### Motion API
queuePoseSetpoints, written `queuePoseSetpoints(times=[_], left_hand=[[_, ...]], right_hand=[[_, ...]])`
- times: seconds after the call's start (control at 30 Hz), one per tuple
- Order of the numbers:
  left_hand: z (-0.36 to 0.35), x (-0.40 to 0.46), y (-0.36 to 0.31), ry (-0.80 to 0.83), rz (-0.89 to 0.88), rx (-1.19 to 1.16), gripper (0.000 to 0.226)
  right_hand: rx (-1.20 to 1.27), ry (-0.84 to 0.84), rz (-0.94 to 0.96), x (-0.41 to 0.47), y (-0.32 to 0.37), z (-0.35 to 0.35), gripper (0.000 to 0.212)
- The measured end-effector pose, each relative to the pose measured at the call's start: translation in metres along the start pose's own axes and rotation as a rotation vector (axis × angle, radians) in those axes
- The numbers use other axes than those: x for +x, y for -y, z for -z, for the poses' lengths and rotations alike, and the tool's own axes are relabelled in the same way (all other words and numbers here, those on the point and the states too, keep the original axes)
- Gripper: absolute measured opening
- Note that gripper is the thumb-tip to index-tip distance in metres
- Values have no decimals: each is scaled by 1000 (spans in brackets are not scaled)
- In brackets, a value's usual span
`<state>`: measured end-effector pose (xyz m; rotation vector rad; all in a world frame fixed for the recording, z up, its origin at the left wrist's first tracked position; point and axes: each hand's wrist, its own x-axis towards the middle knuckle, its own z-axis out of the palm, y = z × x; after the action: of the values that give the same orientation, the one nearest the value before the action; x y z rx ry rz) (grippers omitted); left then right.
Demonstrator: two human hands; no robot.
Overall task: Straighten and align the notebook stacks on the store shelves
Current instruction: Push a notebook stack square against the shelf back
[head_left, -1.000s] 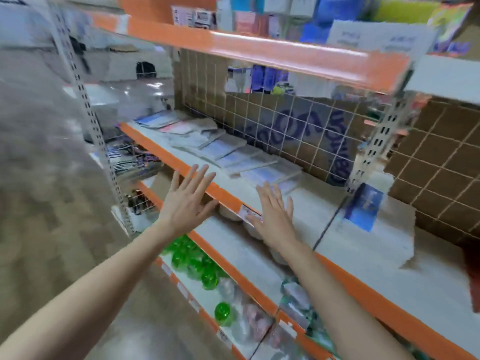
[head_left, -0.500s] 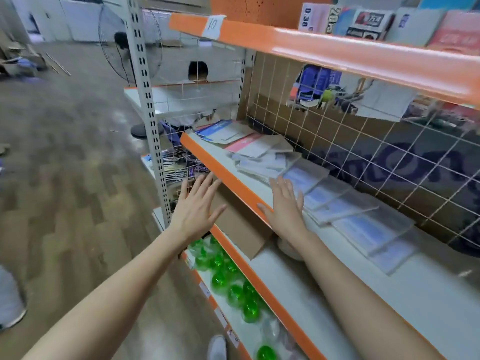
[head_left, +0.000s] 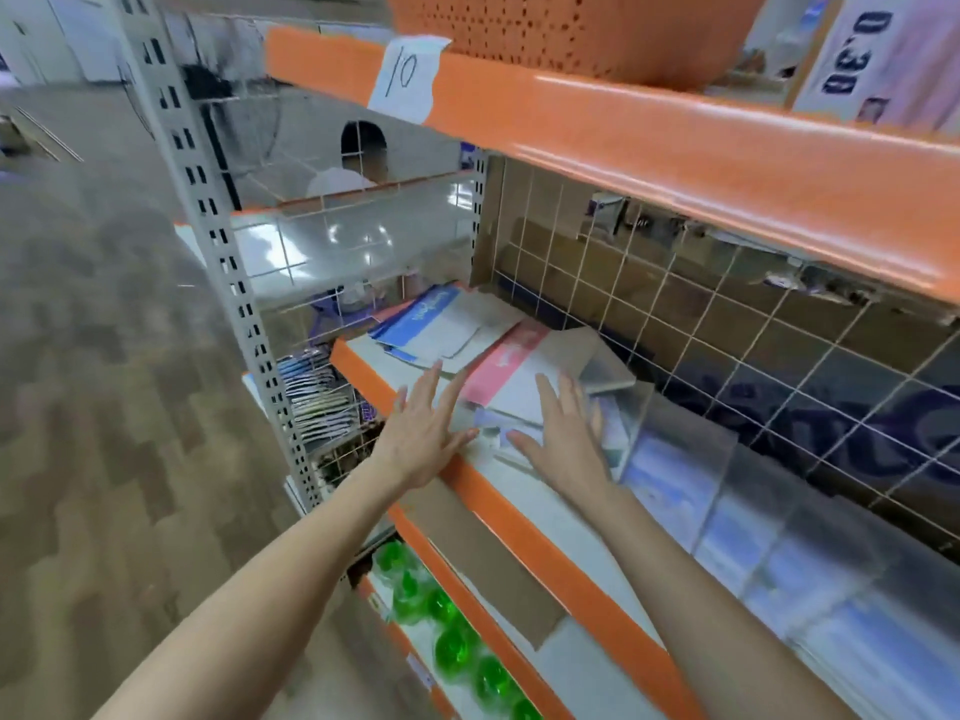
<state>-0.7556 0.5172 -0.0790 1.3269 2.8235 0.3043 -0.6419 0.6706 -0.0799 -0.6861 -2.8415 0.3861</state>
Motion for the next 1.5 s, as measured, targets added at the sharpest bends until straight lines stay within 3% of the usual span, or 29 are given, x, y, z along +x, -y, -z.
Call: queuePoseSetpoints(times=[0.17,0.3,0.5,0.7,0.9,1.13,1.5], left_hand=[[-9,39,10,20,-199,33,78],[-16,57,14,108,-349,40,74],[-17,50,16,113,-386,-16,64],[-13,26,18,25,-461,55,55],[-11,-6,9,-47,-690,131,56],[-3,-47,-46,-66,-921,129,57],[17,-136,-186,-152,-1231,30,56]], right_hand=[[-120,28,-10,19,-1,-8,80],[-194,103,-83,20,2,-16,68],[-263,51,-169,9,19,-20,56],[-321,33,-205,-22,48,-20,80],[-268,-13,-257,-91,65,-16,77],[-270,-150,-471,-172,66,0,79],[-356,-354,-684,-324,16,53,79]])
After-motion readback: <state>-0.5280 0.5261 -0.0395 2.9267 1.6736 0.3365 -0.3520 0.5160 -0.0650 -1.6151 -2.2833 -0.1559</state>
